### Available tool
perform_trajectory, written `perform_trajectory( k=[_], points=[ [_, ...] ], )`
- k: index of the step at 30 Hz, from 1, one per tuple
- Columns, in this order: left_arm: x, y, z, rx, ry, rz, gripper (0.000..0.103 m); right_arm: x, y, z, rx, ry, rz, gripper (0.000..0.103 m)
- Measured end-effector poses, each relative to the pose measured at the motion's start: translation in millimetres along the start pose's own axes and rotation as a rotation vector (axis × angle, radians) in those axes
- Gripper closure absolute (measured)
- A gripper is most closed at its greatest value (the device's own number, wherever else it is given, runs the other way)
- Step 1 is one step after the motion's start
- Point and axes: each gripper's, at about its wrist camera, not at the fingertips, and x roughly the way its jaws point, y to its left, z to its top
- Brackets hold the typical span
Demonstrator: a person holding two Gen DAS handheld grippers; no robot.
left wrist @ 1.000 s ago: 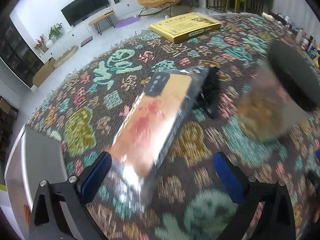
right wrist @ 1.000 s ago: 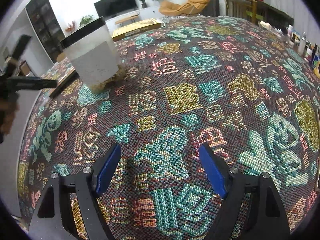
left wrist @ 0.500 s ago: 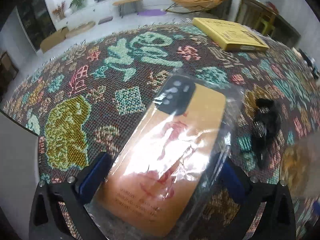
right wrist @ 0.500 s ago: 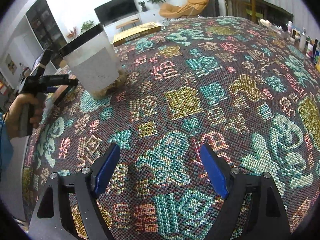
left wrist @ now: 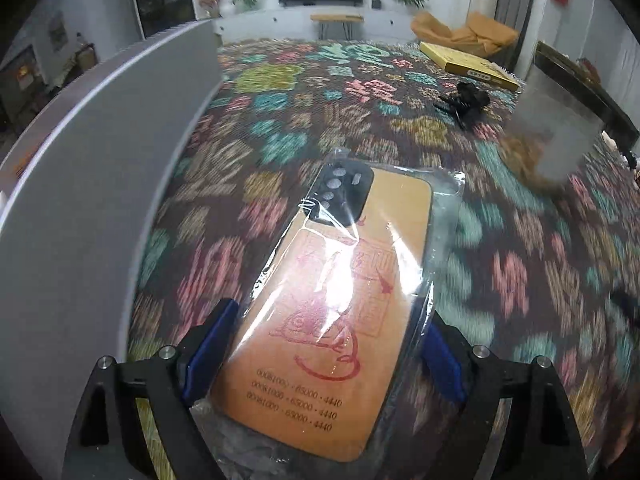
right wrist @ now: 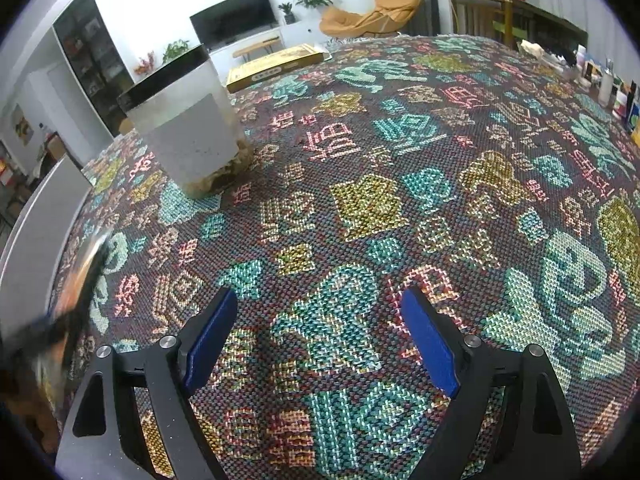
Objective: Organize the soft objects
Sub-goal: 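Lower the phone case onto the cloth with the left gripper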
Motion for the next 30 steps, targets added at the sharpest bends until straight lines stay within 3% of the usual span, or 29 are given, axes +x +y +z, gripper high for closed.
perform_trajectory(
  k=[4, 6, 9, 12, 15, 19, 21, 26, 28, 30],
  points=[
    [-2, 1, -4, 0.047, -0.021, -0.011, 0.013, -2, -4, 0, 0.024, -0.006, 0.027, 0.017],
    [3, 4, -4, 0.052, -0.027, -0.008, 0.002, -3, -10, 1, 0.047, -0.004, 0.063, 0.016],
    [4, 10, -5, 0.046, -0.035, -0.033, 0.0, -6, -21, 22, 0.074, 0.076, 0.12, 0.017],
    [4, 9, -7, 0.043, -0.042, -0.025, 0.0, -28, -20, 79, 0.118, 0.093, 0.128, 0.016],
    [4, 10, -6, 0.041, -0.043, -0.026, 0.0, -49, 26, 154, 0.048, 0.088, 0.186, 0.016],
    [3, 10, -7, 0.042, -0.044, -0.027, 0.0, -6, 124, 230, -0.074, 0.322, 0.294, 0.017],
    [4, 9, -7, 0.043, -0.045, -0.028, 0.0, 34, 158, 244, -0.081, 0.435, 0.26, 0.017],
    [3, 11, -8, 0.043, -0.047, -0.031, 0.0, 98, 207, 247, -0.191, 0.511, 0.098, 0.017],
    [3, 10, -8, 0.043, -0.048, -0.03, 0.0, 120, 219, 243, -0.187, 0.573, 0.048, 0.018],
    [3, 10, -8, 0.042, -0.048, -0.03, 0.0, 128, 229, 241, -0.209, 0.578, 0.026, 0.018]
  ],
)
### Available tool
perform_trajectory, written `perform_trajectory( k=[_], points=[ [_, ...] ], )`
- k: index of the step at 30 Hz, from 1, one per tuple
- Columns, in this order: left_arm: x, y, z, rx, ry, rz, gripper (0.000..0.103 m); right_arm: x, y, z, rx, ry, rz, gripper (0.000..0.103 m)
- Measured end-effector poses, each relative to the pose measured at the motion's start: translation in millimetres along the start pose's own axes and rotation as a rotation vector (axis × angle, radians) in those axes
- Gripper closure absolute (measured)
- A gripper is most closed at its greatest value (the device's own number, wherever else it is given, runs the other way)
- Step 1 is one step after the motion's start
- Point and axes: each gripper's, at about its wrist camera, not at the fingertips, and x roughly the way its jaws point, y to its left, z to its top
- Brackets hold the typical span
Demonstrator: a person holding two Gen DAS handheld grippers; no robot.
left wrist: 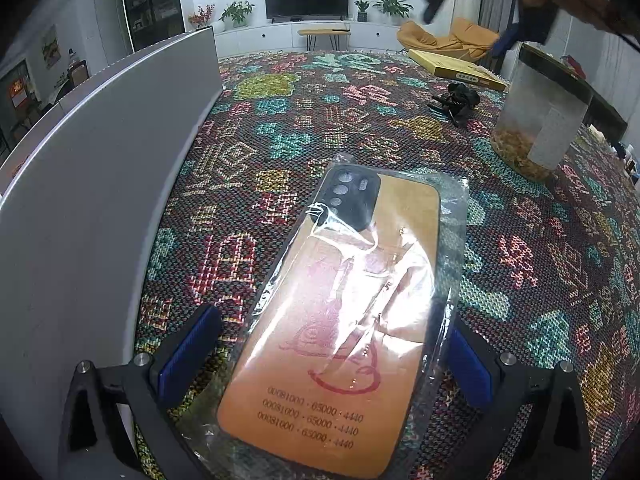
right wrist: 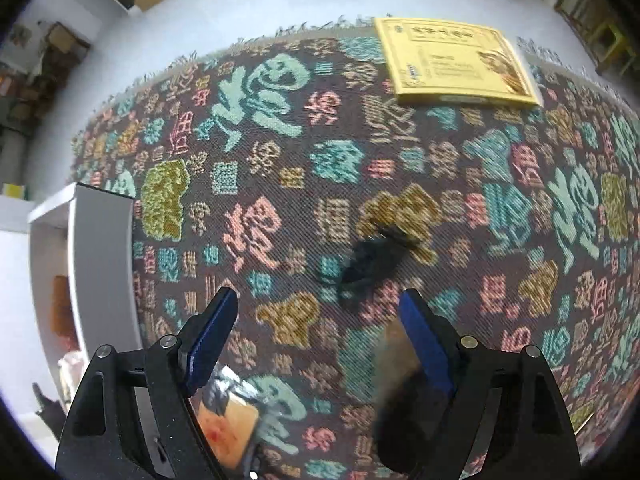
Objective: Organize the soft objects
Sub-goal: 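Lower the phone case onto the cloth with the left gripper, then grasp the black lace bow with the right gripper and set it on the cloth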
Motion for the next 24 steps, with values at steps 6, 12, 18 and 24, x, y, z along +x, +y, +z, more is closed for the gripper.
perform_trajectory(
  k=[6, 12, 18, 24],
  points=[
    [0, 0, 0, 0.0, 0.0, 0.0, 0.0, 49, 14, 8, -0.007, 0.098, -0.188, 0.019],
    [0, 0, 0, -0.001, 0.0, 0.0, 0.0, 83, 1, 12, 0.071, 0.098, -0.266, 0.026],
    [0, 0, 0, -0.002, -0.001, -0.001, 0.0, 77, -8, 12, 0.08, 0.024, -0.21, 0.039],
    [0, 1, -1, -0.003, -0.001, -0.001, 0.0, -7, 6, 5, 0.023, -0.122, -0.098, 0.039]
  ],
)
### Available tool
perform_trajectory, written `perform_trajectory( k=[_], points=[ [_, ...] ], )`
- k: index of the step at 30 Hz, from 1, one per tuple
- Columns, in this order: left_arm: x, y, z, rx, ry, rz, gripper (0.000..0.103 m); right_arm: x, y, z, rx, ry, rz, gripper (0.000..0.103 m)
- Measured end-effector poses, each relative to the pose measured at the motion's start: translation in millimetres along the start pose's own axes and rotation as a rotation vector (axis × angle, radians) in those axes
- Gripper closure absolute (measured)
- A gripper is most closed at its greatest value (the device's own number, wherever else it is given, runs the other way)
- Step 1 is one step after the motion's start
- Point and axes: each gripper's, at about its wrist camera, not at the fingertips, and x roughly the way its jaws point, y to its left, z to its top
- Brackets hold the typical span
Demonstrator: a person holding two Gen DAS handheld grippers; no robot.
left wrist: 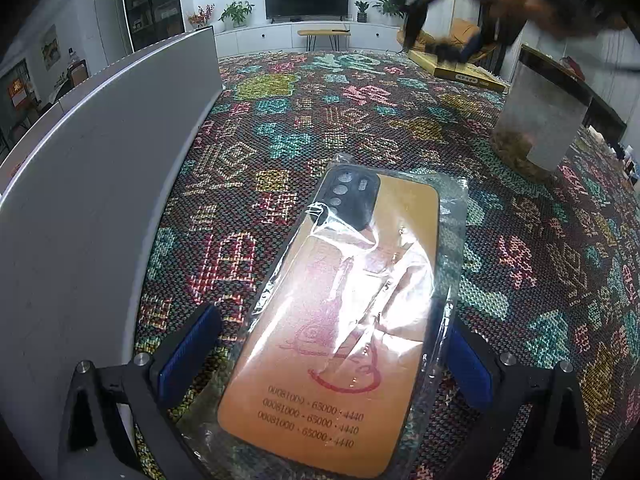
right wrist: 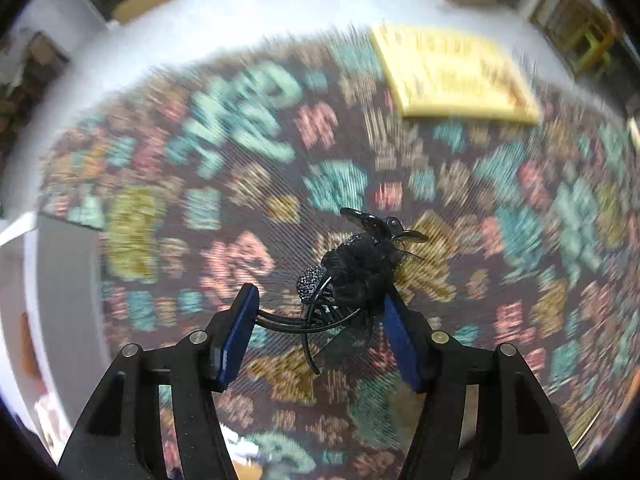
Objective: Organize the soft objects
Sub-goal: 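Grasp the black lace bow with the right gripper and set it on the cloth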
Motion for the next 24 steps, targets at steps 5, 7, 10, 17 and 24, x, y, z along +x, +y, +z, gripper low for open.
perform_trajectory(
  k=[5, 7, 10, 17, 24],
  points=[
    [0, -1, 0, 0.003, 0.002, 0.003, 0.0, -110, -26, -35, -0.073, -0.158, 0.041, 0.039],
    [0, -1, 0, 0.004, 0.003, 0.005, 0.0, -147, -52, -61, -0.081, -0.206, 0.033, 0.039],
    [0, -1, 1, 0.004, 0.003, 0.005, 0.0, -169, -96, -100, -0.073, -0.238, -0.022, 0.038],
    [5, -3, 7, -0.016, 0.014, 0.023, 0.0, -69, -175, -188, -0.055, -0.239, -0.146, 0.038],
    [13, -6, 18, -0.035, 0.013, 0.039, 0.0, 2, -189, -237, -0.026, -0.399, -0.169, 0.038]
  ],
)
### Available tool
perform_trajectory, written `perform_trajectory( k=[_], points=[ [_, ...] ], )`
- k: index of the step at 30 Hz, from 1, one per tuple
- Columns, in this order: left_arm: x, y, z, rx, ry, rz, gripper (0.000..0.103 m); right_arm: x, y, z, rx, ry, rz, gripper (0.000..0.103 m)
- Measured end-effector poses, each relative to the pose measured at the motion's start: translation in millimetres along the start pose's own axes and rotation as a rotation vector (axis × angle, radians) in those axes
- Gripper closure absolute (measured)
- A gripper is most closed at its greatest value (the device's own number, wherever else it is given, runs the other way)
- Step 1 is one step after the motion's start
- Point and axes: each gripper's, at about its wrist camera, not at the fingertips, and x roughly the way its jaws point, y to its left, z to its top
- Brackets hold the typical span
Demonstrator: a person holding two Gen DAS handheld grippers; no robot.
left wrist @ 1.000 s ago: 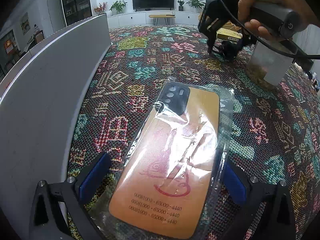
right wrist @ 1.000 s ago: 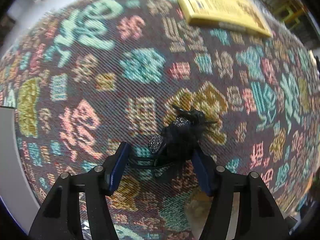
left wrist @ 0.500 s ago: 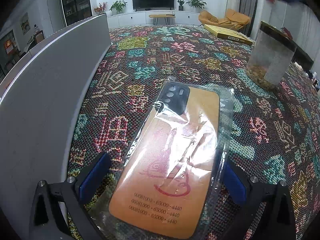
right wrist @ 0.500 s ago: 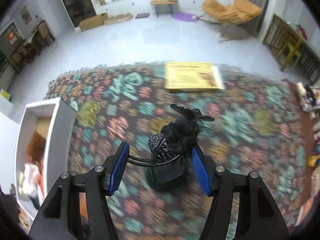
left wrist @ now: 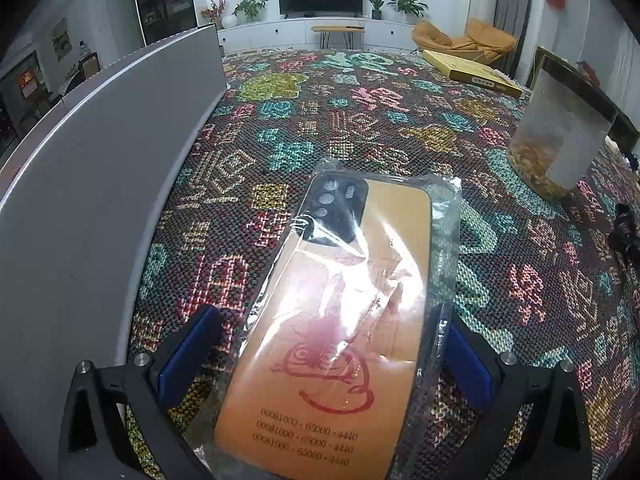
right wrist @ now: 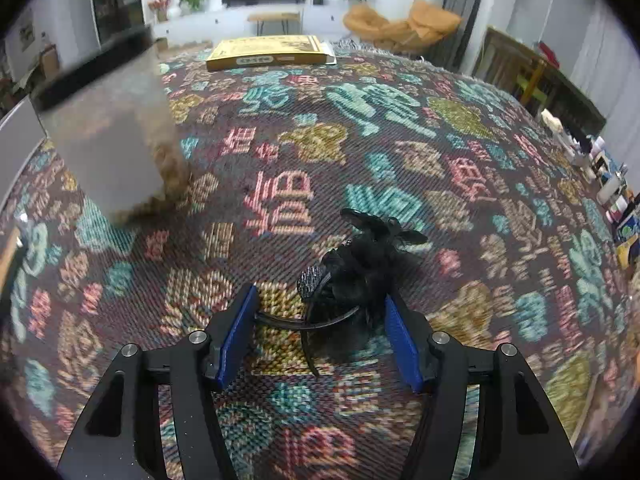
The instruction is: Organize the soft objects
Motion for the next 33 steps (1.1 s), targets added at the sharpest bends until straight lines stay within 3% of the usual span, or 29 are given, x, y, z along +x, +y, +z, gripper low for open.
perform_trajectory(
  k=[3, 5, 6, 12, 33],
  points=[
    [-2, 1, -3, 0.005, -0.012, -0.005, 0.0, 3, -3, -3, 0.052, -0.046, -0.002, 0.032],
    [-3, 1, -5, 0.009, -0.017, -0.01, 0.0, 7, -5, -2, 0.07, -0.036, -0.046, 0.015],
    [-4, 1, -6, 0.009, -0.019, -0.009, 0.0, 8, -7, 0, 0.083, -0.03, -0.06, 0.013],
    [-3, 2, -5, 0.009, -0.019, -0.009, 0.0, 15, -22, -2, 0.153, -0.018, 0.012, 0.011],
    [-3, 1, -5, 0.008, -0.019, -0.009, 0.0, 17, -18, -4, 0.145, -0.015, 0.002, 0.01]
  ],
)
